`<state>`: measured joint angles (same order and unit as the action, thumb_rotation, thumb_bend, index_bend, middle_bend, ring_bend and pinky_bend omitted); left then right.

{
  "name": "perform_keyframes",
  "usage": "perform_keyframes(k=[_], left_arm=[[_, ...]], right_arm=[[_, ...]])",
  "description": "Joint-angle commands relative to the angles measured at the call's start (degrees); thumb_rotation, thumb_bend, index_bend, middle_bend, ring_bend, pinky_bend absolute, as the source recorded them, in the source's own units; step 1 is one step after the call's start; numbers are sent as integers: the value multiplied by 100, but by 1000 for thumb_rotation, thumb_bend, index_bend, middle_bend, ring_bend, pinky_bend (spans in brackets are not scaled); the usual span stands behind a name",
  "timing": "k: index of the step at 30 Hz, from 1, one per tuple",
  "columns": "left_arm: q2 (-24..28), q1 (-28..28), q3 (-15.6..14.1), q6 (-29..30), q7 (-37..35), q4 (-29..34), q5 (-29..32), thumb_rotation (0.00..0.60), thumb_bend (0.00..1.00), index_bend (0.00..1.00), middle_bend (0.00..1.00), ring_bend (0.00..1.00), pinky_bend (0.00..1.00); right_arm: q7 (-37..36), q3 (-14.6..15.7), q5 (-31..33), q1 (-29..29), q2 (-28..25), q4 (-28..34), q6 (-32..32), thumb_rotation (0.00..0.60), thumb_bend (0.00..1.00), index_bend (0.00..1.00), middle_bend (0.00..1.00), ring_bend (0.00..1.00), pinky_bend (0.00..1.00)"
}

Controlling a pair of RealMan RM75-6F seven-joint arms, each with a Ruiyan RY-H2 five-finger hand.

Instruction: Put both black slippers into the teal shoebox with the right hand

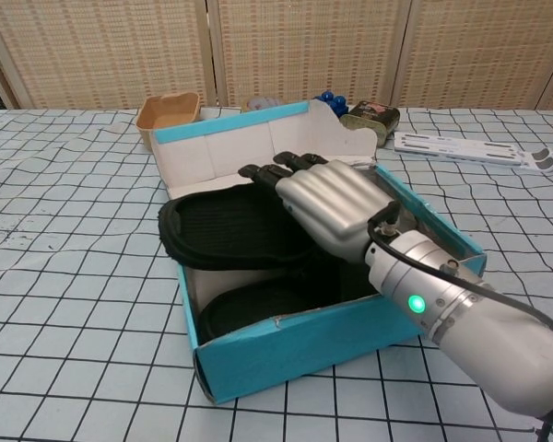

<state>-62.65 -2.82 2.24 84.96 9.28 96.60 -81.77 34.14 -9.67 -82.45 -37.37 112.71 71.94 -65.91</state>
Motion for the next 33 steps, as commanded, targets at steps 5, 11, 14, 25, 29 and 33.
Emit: perform_keyframes(k=[5,11,14,25,29,33], left_arm=[[-7,-5,8,-10,25,2,25,600,490,350,223,245,480],[-15,-14,15,-30,35,-7,54,600,490,350,223,244,480],[-15,-19,26,-50,17,-18,89,600,490,350,223,244,480],[-25,-39,27,-97,42,-25,125,600,490,350,223,244,480],[-18,-37,23,-93,30,-20,119,600,490,350,223,245,480],[-9,-31,20,-77,4,-13,103,600,490,350,223,244,479]], right_arm=[[163,-169,364,86,-636,971,161,600,106,12,80,0,61],[40,-204,704,122,-1158,1875,396,600,106,12,81,0,58],[-54,-238,1023,109,-1506,2451,644,600,106,12,80,0,58],[-818,-384,989,-61,-1471,2874,653,600,144,246,265,156,202],[-1052,-311,654,-144,-1133,2545,499,600,394,550,434,327,357],[-1189,-254,542,-261,-798,2126,507,600,587,708,556,472,494]])
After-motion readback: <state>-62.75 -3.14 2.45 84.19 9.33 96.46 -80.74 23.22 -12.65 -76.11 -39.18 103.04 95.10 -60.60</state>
